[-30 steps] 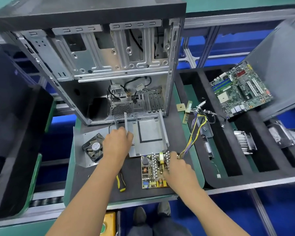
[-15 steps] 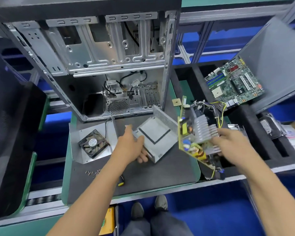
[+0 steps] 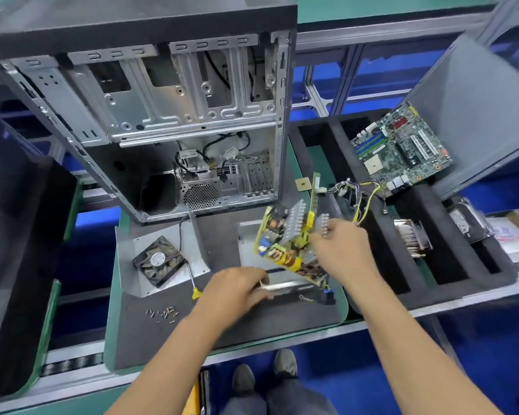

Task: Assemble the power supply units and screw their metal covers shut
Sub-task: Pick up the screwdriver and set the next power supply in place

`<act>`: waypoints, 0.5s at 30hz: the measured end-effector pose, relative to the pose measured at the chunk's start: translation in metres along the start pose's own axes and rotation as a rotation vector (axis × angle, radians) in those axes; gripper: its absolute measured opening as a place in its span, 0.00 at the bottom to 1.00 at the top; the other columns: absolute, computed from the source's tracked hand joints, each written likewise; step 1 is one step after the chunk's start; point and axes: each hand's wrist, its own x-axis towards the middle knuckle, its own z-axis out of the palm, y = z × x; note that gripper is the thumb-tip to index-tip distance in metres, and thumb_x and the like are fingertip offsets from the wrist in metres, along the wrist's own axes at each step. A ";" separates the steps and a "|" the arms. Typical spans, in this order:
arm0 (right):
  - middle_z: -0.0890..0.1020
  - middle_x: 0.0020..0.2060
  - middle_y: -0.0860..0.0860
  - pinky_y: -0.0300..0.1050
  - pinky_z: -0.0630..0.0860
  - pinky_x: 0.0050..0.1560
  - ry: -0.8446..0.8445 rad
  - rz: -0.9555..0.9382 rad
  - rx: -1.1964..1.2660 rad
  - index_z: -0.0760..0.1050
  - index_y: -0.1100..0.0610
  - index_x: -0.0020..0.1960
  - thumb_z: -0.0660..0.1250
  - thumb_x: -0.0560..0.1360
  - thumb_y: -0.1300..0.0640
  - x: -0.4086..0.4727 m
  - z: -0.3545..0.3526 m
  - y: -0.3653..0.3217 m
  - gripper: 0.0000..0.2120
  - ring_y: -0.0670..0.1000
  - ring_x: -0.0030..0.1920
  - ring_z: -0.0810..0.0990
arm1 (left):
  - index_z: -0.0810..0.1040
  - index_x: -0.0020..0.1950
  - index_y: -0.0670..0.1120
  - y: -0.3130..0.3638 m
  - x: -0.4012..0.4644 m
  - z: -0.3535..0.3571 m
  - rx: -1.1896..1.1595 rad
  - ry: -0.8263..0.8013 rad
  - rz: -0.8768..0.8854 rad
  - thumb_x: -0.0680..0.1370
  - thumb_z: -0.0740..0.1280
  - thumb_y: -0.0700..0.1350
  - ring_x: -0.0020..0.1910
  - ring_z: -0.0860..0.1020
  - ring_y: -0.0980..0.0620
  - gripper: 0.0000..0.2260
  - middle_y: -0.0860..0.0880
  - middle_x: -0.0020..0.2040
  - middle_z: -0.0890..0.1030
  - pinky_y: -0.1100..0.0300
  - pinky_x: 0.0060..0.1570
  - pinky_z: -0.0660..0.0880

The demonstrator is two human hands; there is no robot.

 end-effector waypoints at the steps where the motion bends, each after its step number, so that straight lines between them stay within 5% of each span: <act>1: 0.78 0.36 0.59 0.51 0.74 0.41 -0.022 -0.029 -0.058 0.73 0.60 0.40 0.63 0.75 0.55 -0.001 0.006 -0.004 0.09 0.63 0.41 0.76 | 0.81 0.51 0.48 0.002 -0.006 0.005 -0.063 0.044 0.001 0.75 0.72 0.55 0.47 0.79 0.49 0.12 0.51 0.46 0.83 0.53 0.45 0.75; 6: 0.73 0.38 0.54 0.49 0.68 0.39 -0.036 -0.230 -0.358 0.69 0.58 0.45 0.60 0.77 0.56 0.006 0.023 -0.020 0.06 0.62 0.43 0.76 | 0.84 0.48 0.44 -0.004 -0.023 0.016 -0.272 0.193 -0.009 0.71 0.78 0.42 0.44 0.78 0.58 0.07 0.52 0.43 0.83 0.62 0.44 0.75; 12: 0.71 0.37 0.53 0.48 0.65 0.37 -0.052 -0.239 -0.472 0.68 0.58 0.46 0.62 0.76 0.63 0.014 0.045 -0.033 0.03 0.62 0.49 0.79 | 0.81 0.43 0.44 -0.010 -0.040 0.022 -0.417 0.324 -0.166 0.67 0.81 0.40 0.43 0.77 0.62 0.11 0.56 0.43 0.77 0.73 0.42 0.75; 15: 0.79 0.44 0.56 0.48 0.66 0.37 -0.058 -0.219 -0.506 0.69 0.59 0.51 0.62 0.74 0.65 0.013 0.061 -0.029 0.06 0.62 0.50 0.81 | 0.79 0.42 0.44 -0.014 -0.045 0.025 -0.392 0.351 -0.207 0.68 0.80 0.39 0.42 0.76 0.62 0.10 0.56 0.42 0.75 0.74 0.42 0.71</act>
